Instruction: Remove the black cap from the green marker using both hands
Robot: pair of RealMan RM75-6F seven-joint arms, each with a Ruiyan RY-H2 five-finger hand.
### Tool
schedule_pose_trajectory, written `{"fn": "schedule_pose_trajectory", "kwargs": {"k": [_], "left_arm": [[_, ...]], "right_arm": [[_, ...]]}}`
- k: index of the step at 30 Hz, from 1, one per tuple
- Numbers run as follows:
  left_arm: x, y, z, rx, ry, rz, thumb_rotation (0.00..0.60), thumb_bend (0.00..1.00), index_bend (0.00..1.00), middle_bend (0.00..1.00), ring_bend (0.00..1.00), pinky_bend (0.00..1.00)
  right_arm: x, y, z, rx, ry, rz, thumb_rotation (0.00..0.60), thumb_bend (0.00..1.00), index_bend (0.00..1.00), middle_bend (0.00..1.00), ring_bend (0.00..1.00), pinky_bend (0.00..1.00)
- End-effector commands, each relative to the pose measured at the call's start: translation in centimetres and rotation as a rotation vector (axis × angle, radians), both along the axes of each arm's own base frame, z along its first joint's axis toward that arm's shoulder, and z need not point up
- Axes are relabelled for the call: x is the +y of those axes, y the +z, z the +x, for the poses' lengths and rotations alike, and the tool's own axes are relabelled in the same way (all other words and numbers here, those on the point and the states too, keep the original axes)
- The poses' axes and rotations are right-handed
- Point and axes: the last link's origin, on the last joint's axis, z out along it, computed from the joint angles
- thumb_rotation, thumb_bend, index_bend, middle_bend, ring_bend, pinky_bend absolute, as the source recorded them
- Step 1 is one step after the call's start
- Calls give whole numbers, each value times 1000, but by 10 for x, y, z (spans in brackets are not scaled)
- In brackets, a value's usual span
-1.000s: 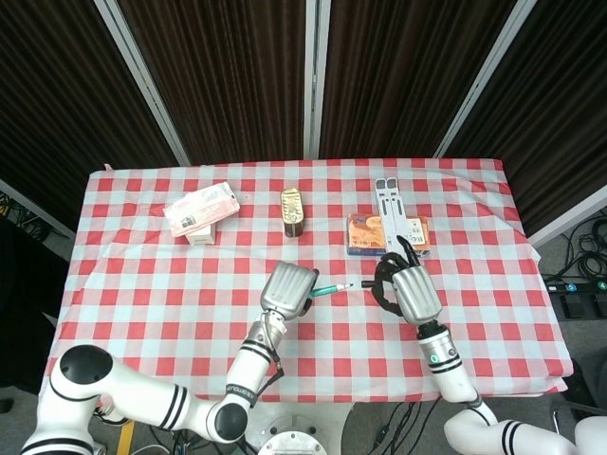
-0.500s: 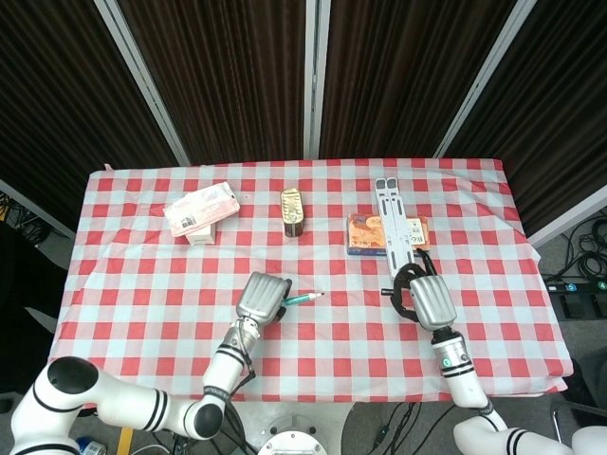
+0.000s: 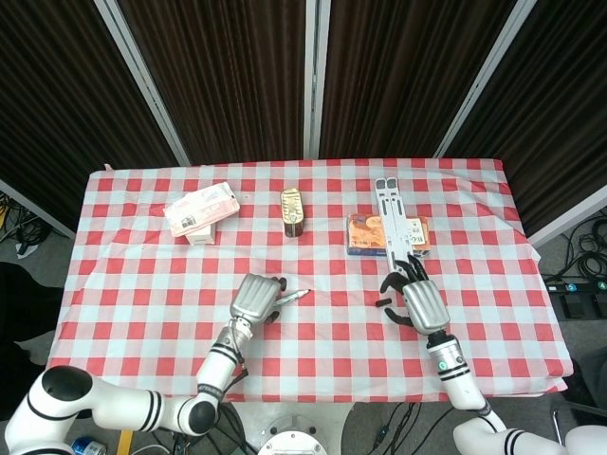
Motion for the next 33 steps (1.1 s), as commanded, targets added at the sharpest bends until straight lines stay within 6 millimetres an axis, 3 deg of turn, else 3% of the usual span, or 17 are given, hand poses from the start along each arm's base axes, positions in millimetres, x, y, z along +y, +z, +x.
{"fn": "schedule_pose_trajectory", "kwargs": {"k": [1, 6, 8, 10, 13, 17, 21, 25, 29, 33], "left_arm": [[1, 7, 2, -19, -6, 19, 600, 199, 358, 453, 972, 998], [4, 34, 7, -104, -27, 106, 600, 154, 358, 444, 917, 946], [2, 50, 1, -131, -53, 167, 600, 132, 355, 420, 820, 884], [-2, 64, -9, -162, -71, 228, 600, 114, 339, 378, 673, 784], [-14, 83, -35, -229, -76, 296, 600, 95, 281, 272, 375, 525], [-40, 102, -77, -273, -42, 319, 600, 95, 246, 217, 208, 276], [-64, 119, -117, -227, -41, 383, 600, 94, 235, 187, 149, 192], [-87, 133, -156, -194, 37, 438, 600, 94, 232, 183, 140, 174], [-113, 149, -186, -173, 115, 493, 600, 94, 232, 183, 140, 170], [-136, 158, -203, -169, 175, 528, 600, 95, 231, 183, 140, 168]], "right_arm": [[0, 6, 3, -4, 12, -15, 600, 44, 379, 293, 46, 0], [8, 28, 7, -23, 43, -82, 600, 42, 368, 292, 45, 0], [14, 39, 3, -25, 44, -119, 600, 40, 358, 287, 45, 0], [22, 49, -3, -29, 35, -150, 600, 36, 350, 275, 40, 0], [37, 66, -21, -20, 14, -201, 600, 29, 322, 237, 14, 0], [65, 85, -53, 82, -65, -223, 600, 29, 235, 197, 0, 0], [90, 96, -73, 163, -163, -222, 600, 55, 110, 111, 0, 0], [107, 91, -84, 180, -198, -185, 600, 79, 89, 85, 0, 0], [112, 84, -86, 187, -198, -166, 600, 80, 76, 80, 0, 0], [111, 78, -82, 177, -176, -156, 600, 80, 73, 80, 0, 0]]}}
